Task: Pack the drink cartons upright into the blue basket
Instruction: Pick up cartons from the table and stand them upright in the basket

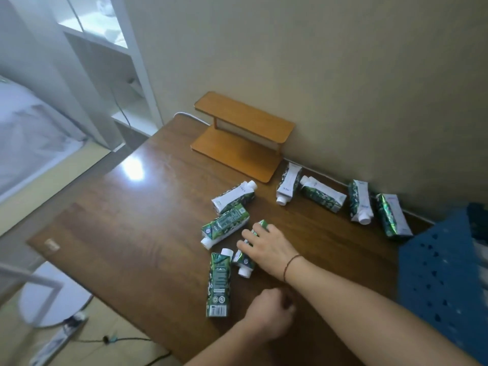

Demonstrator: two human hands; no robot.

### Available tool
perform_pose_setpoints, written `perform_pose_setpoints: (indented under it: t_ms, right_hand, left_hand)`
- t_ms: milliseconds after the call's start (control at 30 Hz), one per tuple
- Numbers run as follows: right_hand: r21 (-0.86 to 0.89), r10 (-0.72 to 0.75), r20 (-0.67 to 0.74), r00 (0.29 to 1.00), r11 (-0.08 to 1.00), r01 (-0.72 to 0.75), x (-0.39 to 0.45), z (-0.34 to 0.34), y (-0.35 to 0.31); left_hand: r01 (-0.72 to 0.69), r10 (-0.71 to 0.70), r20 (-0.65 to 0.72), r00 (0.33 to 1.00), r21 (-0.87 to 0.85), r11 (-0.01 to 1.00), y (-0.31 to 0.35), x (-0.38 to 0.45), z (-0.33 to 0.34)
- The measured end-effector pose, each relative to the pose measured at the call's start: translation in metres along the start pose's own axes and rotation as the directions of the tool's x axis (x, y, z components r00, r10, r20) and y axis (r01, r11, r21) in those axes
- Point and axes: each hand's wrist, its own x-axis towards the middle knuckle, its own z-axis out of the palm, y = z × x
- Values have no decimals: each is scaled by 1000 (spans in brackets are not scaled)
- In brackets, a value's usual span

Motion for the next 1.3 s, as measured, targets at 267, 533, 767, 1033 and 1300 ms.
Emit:
perform_pose_setpoints:
  t_ms: [267,533,767,1033,1300]
  right_hand:
    - [707,643,-59,764,567,-423,-93,-48,67]
    - [905,950,-221,219,283,-318,-288,-121,111]
    - [809,982,-67,177,157,-566,-420,-94,142]
    - [626,906,239,350,132,-769,-439,6,154]
    - [687,844,459,276,-141,-713,-421,53,136]
  left_hand:
    - [-32,18,-75,997,-192,981,15,36,27]
    - [-287,279,-81,957,-417,862,125,42,67]
    - [-410,448,-49,893,-500,763,190,48,113]
    - [-471,417,-222,881,-490,734,196,64,154]
    - [-482,423,-234,876,-467,741,190,67,156]
